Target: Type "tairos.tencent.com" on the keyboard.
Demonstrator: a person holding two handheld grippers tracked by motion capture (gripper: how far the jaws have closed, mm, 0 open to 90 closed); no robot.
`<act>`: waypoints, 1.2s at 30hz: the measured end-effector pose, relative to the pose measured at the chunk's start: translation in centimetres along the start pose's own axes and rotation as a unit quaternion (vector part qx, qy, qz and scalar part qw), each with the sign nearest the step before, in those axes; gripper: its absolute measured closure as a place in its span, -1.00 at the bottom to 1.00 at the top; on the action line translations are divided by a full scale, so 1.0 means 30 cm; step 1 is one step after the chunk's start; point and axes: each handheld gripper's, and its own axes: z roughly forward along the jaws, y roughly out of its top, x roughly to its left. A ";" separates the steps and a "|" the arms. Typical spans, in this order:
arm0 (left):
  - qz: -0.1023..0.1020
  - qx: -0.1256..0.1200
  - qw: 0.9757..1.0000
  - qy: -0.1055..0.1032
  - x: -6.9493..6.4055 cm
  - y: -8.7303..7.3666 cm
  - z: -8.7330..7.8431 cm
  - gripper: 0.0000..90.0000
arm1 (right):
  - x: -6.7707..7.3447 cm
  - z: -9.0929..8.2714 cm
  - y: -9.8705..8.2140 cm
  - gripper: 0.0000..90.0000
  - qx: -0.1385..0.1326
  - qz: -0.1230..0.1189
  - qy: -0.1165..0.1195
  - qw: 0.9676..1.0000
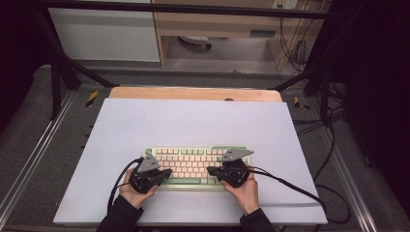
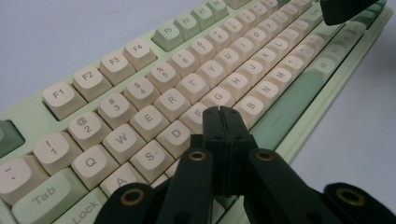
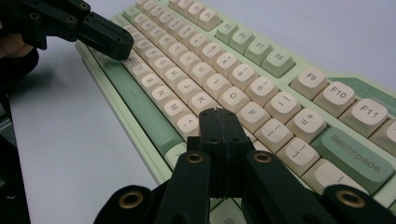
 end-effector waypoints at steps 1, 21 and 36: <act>0.000 0.001 1.000 0.000 0.000 0.000 0.001 1.00 | 0.000 -0.001 0.000 1.00 0.000 0.000 0.000 1.000; 0.001 -0.006 1.000 -0.001 0.002 -0.003 -0.009 1.00 | 0.001 -0.007 0.003 1.00 -0.003 -0.001 0.000 1.000; -0.007 -0.017 1.000 0.007 0.033 -0.015 -0.063 1.00 | -0.001 -0.009 0.005 1.00 -0.004 -0.002 -0.001 1.000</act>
